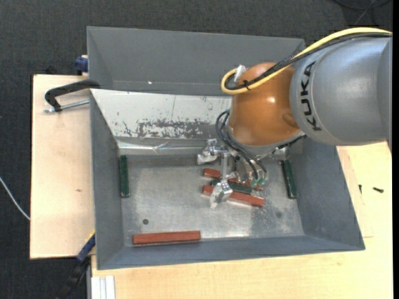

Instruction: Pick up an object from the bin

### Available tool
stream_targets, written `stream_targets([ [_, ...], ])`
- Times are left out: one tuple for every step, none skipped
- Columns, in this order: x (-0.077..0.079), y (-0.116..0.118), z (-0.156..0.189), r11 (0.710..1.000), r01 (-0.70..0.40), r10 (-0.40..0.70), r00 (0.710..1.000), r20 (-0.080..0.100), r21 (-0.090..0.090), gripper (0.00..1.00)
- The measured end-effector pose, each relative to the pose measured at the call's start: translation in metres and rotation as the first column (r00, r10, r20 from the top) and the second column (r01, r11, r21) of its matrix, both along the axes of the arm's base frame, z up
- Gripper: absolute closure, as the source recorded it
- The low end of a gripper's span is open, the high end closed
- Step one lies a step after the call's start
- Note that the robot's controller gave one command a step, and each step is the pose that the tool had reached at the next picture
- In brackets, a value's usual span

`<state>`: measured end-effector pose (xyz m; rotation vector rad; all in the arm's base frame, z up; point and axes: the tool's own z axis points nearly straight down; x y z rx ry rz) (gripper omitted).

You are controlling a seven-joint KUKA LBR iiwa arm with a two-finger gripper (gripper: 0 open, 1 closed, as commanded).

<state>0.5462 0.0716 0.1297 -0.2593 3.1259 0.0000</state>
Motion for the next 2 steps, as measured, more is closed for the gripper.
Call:
stream_targets([
  [0.001,-0.013,-0.009,1.0,-0.019,0.019,1.0,0.0,0.001,0.0],
  [0.018,-0.039,-0.048,0.999,-0.035,0.035,0.999,0.022,0.005,1.0],
])
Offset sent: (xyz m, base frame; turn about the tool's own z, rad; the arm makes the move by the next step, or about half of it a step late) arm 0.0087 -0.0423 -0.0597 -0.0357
